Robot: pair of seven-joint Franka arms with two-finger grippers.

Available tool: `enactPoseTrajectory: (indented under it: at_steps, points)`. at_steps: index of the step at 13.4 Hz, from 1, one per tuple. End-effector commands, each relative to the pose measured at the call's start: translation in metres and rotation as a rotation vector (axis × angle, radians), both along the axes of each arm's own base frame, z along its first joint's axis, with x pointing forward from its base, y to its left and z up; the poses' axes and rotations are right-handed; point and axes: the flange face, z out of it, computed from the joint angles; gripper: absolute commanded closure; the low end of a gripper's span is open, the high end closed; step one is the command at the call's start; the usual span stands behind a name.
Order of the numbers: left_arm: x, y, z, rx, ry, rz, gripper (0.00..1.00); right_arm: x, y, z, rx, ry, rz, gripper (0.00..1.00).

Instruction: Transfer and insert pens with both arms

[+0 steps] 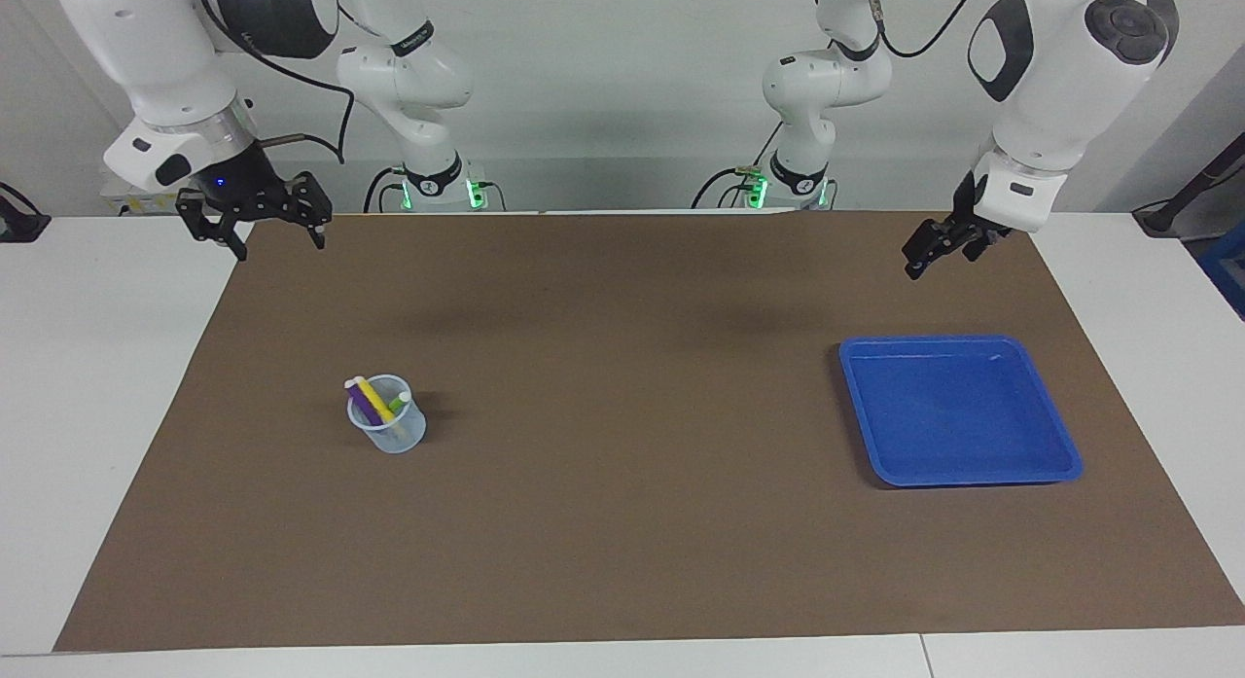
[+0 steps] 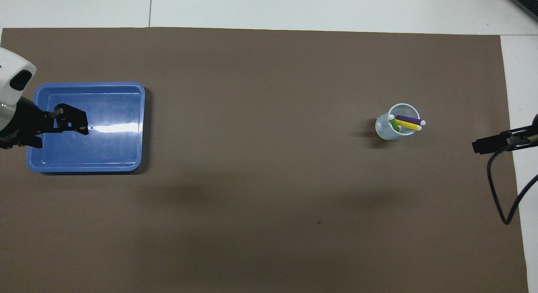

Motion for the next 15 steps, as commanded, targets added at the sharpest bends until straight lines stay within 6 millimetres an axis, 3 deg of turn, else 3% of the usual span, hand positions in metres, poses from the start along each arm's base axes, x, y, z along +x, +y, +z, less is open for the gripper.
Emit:
enactPoseTrajectory:
  at_steps: [1, 2, 4, 15]
  points:
    - [-0.01, -0.007, 0.004, 0.005, 0.012, -0.084, 0.0, -0.003, 0.021, -0.005, 0.012, 0.017, -0.094, 0.0]
    - [-0.009, -0.004, 0.006, 0.004, 0.004, -0.093, 0.0, -0.004, 0.033, -0.005, 0.012, 0.017, -0.125, 0.0]
    - [-0.007, -0.001, 0.005, -0.001, -0.007, -0.134, 0.0, -0.006, 0.036, -0.008, 0.01, 0.012, -0.136, 0.0]
    - [-0.008, -0.015, 0.017, -0.001, -0.029, -0.18, 0.0, -0.008, 0.022, -0.003, 0.012, 0.016, -0.096, 0.0]
